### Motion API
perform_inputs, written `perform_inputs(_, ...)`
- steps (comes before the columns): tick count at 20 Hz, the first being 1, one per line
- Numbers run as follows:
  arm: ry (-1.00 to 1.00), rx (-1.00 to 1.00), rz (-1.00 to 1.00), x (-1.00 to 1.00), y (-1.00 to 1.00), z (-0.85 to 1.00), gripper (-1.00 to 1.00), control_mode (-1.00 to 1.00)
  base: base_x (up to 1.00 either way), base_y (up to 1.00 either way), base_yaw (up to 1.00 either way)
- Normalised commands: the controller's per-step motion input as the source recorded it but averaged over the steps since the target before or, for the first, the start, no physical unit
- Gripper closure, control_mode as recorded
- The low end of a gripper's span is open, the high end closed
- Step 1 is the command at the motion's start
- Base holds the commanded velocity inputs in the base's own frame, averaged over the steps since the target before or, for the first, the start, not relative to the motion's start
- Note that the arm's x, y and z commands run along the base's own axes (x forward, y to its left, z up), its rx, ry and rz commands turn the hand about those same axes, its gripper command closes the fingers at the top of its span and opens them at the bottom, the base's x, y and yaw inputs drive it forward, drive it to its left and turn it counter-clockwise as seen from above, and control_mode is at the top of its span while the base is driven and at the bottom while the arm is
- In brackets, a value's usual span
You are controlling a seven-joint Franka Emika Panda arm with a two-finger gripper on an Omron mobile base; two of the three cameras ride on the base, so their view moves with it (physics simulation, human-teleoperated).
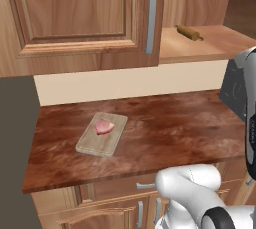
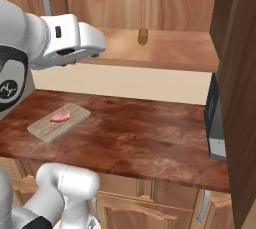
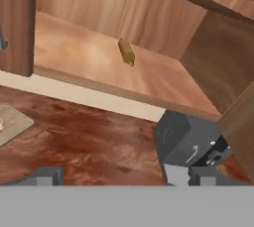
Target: Open the cabinet, retrieve the rolling pin, and place it next to the meat on the cutting board to prepare for tenderizing.
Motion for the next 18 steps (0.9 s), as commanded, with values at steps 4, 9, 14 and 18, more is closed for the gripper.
perform_inputs(4, -0.19, 0.08, 0.0, 0.29, 0.04, -0.13, -1.0, -1.0, 0.0, 0.0, 0.0)
perform_inputs(9, -0.12, 0.1, 0.0, 0.33, 0.0, -0.02, -1.0, -1.0, 0.0, 0.0, 0.0)
perform_inputs(14, 0.0, 0.1, 0.0, 0.48, 0.0, 0.02, -1.0, -1.0, 0.0, 0.0, 0.0)
perform_inputs(18, 0.05, 0.07, 0.0, 0.43, 0.0, 0.0, -1.0, -1.0, 0.0, 0.0, 0.0)
